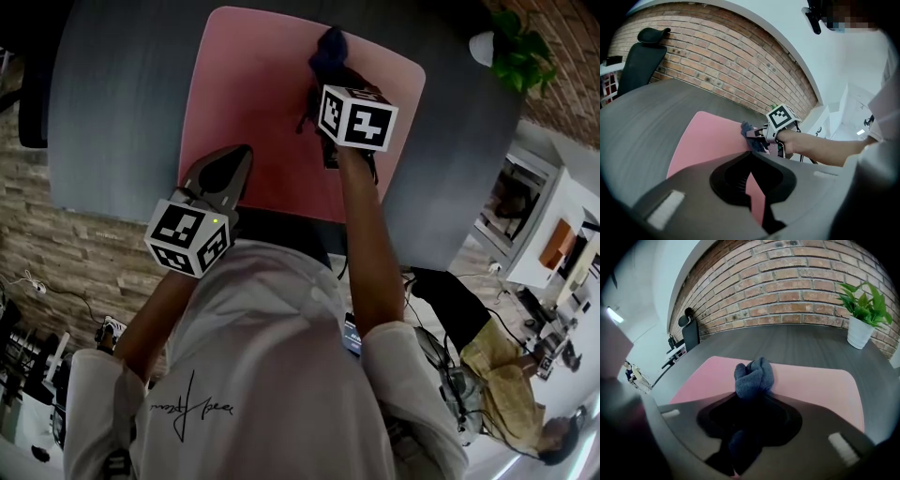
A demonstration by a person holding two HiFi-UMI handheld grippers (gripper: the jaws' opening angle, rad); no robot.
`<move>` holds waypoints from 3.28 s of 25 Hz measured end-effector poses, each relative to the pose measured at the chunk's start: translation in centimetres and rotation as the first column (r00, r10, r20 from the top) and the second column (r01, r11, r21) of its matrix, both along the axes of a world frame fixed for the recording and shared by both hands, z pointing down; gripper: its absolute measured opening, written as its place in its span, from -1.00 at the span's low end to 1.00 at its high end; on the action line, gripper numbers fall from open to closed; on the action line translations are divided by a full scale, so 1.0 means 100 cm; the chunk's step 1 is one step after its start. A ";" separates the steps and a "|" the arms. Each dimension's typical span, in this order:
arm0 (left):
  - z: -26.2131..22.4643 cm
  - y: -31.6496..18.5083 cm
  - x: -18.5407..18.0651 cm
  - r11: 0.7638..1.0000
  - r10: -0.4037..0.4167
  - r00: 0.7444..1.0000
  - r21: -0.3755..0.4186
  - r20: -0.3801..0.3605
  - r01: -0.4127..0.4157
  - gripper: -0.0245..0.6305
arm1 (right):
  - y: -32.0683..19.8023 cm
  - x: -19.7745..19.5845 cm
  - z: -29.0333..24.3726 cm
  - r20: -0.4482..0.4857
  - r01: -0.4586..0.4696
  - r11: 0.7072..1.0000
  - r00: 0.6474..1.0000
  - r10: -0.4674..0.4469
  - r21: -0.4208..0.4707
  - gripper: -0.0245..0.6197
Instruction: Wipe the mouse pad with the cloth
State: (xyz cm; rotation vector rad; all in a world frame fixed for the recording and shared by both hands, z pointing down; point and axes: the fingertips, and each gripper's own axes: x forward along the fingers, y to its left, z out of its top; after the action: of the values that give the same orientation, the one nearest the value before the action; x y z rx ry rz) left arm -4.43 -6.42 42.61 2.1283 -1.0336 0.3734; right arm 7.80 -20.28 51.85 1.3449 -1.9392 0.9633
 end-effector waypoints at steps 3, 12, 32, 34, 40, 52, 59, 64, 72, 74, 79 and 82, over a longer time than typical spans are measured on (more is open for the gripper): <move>-0.001 0.000 -0.003 1.000 -0.004 1.000 0.001 -0.005 0.004 -0.91 | 0.000 -0.006 0.000 -0.002 0.012 1.000 1.000 -0.012 0.000 -0.49; 0.001 0.000 -0.007 1.000 -0.012 1.000 -0.005 -0.013 0.012 -0.91 | -0.003 -0.025 0.000 0.018 0.032 0.999 0.999 -0.032 0.002 -0.49; 0.007 -0.002 -0.027 0.999 -0.036 0.999 -0.027 -0.014 0.036 -0.92 | -0.005 -0.063 -0.001 0.074 0.029 1.000 0.997 -0.029 0.000 -0.49; 0.007 -0.002 -0.027 0.999 -0.036 0.999 -0.028 -0.013 0.036 -0.92 | -0.005 -0.064 -0.001 0.077 0.029 1.000 0.997 -0.029 0.000 -0.49; 0.006 -0.006 -0.034 0.999 -0.043 0.999 -0.021 -0.008 0.043 -0.92 | -0.007 -0.079 0.000 0.106 0.015 1.000 0.994 -0.015 -0.004 -0.50; -0.001 -0.025 -0.056 0.994 -0.108 0.994 0.008 0.002 0.108 -0.92 | -0.008 -0.099 -0.001 0.146 0.024 1.000 0.989 -0.023 -0.001 -0.50; -0.004 -0.023 -0.063 0.992 -0.128 0.992 0.016 0.006 0.128 -0.91 | 0.000 -0.120 -0.002 0.161 0.063 0.998 0.985 -0.062 -0.001 -0.50; -0.003 -0.022 -0.063 0.991 -0.132 0.991 0.017 0.005 0.132 -0.91 | 0.008 -0.135 -0.003 0.173 0.110 0.994 0.979 -0.110 0.008 -0.50; -0.006 -0.021 -0.067 0.989 -0.147 0.989 0.023 0.004 0.147 -0.91 | 0.019 -0.150 -0.002 0.181 0.147 0.989 0.973 -0.145 0.003 -0.50; -0.007 -0.021 -0.067 0.988 -0.149 0.989 0.024 0.004 0.149 -0.91 | 0.021 -0.153 -0.002 0.188 0.152 0.988 0.971 -0.149 0.001 -0.50; -0.008 -0.018 -0.072 0.988 -0.154 0.988 0.029 0.003 0.154 -0.90 | 0.031 -0.164 -0.003 0.189 0.169 0.986 0.968 -0.166 0.001 -0.50; -0.009 -0.017 -0.072 0.987 -0.155 0.988 0.031 0.003 0.155 -0.90 | 0.035 -0.168 -0.003 0.196 0.174 0.985 0.966 -0.170 0.000 -0.50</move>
State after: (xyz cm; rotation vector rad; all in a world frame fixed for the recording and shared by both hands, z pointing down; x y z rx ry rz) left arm -11.63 -8.12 41.68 2.0575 -1.2065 0.2900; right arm -9.03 -16.80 51.53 1.0845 -2.1485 1.0572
